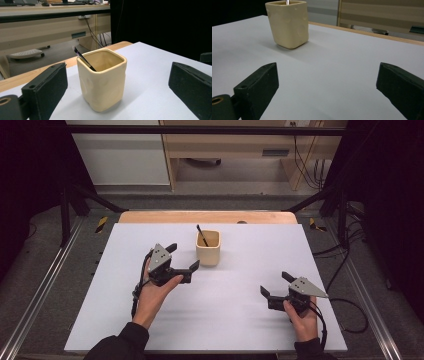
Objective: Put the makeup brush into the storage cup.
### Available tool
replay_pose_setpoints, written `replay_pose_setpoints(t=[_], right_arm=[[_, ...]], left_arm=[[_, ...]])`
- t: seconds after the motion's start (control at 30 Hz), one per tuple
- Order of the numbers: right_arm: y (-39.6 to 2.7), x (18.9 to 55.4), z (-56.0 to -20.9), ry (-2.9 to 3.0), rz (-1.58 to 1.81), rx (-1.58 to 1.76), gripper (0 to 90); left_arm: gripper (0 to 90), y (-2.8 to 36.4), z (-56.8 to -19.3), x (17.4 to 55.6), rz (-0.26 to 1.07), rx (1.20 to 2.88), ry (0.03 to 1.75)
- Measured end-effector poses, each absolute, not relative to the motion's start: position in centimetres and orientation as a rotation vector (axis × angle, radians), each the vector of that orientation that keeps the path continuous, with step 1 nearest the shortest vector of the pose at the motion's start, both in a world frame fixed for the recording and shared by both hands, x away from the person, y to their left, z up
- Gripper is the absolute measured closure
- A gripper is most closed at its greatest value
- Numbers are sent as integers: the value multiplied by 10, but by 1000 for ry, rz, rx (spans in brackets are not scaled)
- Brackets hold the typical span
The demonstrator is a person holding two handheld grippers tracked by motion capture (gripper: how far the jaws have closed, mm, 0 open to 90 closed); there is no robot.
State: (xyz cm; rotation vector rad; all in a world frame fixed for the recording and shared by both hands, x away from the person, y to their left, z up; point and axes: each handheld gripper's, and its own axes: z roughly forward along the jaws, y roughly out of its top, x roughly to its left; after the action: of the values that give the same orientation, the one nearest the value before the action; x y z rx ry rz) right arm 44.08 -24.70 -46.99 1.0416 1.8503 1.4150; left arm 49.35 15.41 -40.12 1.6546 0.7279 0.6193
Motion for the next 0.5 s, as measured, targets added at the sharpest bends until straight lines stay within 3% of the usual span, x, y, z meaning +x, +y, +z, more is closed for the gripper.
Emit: replay_pose_setpoints(t=[0.5], right_arm=[[-247, 441, -470, 1859, 1412, 1023, 38]], left_arm=[[19, 169, -411, 477, 641, 1664, 709]])
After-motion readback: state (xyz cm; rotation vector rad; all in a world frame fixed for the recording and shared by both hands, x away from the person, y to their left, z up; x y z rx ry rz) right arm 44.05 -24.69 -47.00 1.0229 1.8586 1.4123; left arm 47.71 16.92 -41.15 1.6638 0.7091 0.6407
